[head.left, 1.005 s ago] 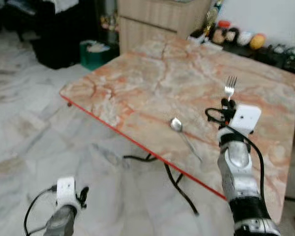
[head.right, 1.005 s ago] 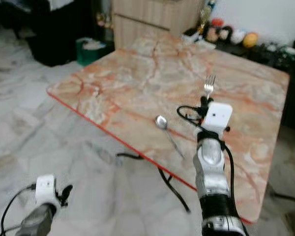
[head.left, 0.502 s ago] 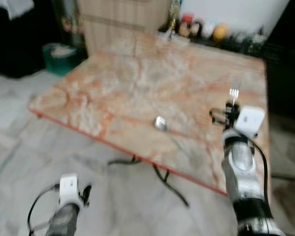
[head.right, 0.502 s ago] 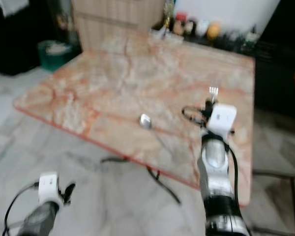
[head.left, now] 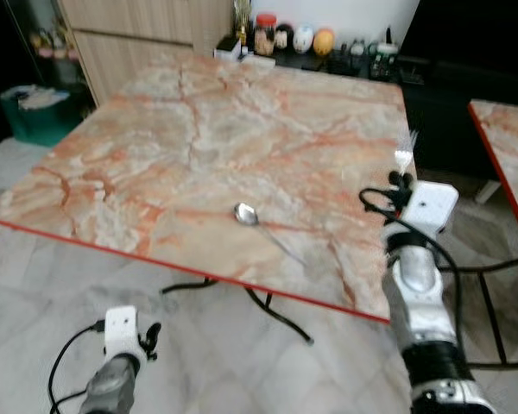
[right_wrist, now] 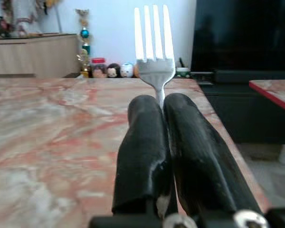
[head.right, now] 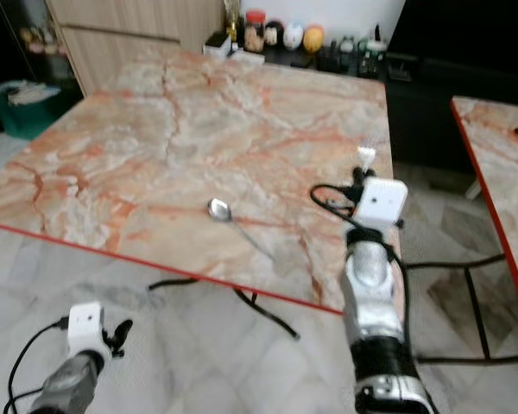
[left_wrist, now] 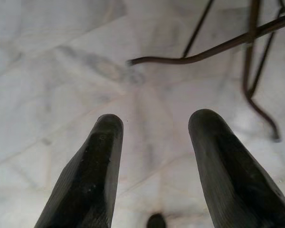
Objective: Setting the table
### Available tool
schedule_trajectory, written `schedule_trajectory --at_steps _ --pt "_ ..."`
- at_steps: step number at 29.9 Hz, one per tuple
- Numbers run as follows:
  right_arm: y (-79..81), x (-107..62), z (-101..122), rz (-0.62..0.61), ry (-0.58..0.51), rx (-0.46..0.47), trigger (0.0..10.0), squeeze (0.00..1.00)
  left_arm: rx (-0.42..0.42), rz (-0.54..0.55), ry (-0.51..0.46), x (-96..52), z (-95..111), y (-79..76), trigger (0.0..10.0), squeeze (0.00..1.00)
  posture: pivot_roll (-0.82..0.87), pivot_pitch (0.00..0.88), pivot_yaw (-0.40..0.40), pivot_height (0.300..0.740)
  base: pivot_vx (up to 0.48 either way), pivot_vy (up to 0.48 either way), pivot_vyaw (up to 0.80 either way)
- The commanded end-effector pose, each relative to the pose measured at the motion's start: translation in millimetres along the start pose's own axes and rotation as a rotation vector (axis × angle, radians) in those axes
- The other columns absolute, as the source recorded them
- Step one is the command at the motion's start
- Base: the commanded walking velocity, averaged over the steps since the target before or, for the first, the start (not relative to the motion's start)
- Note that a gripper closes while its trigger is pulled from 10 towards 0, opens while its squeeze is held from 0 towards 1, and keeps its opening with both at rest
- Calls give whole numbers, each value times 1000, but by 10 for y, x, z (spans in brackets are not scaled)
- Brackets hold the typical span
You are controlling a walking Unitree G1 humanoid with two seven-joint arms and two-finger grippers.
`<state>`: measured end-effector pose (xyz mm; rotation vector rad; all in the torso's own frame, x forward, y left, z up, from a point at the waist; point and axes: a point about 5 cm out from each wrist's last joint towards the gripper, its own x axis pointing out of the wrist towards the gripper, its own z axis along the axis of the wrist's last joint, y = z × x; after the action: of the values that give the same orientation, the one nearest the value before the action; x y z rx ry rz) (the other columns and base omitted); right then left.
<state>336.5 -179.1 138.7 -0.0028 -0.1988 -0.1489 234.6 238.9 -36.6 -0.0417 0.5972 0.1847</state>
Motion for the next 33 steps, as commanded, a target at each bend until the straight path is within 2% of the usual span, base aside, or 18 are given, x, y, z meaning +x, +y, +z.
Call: schedule_trajectory --at_steps 1,9,13,33 --pt "-61 15 33 -17 -13 -7 10000 0 3 5 35 -16 -68 5 10000 0 39 0 -32 740 0 0 0" --pt "-57 34 48 -12 -18 -12 10000 0 6 7 45 -22 -95 -4 10000 0 33 0 -37 740 0 0 0" --pt "-70 53 62 -15 -22 -21 10000 0 40 -3 47 -31 -121 -38 10000 0 25 0 -37 740 0 0 0" --pt "-70 96 95 -13 -32 -44 10000 0 28 -18 27 -24 -100 -91 10000 0 28 0 -44 740 0 -429 0"
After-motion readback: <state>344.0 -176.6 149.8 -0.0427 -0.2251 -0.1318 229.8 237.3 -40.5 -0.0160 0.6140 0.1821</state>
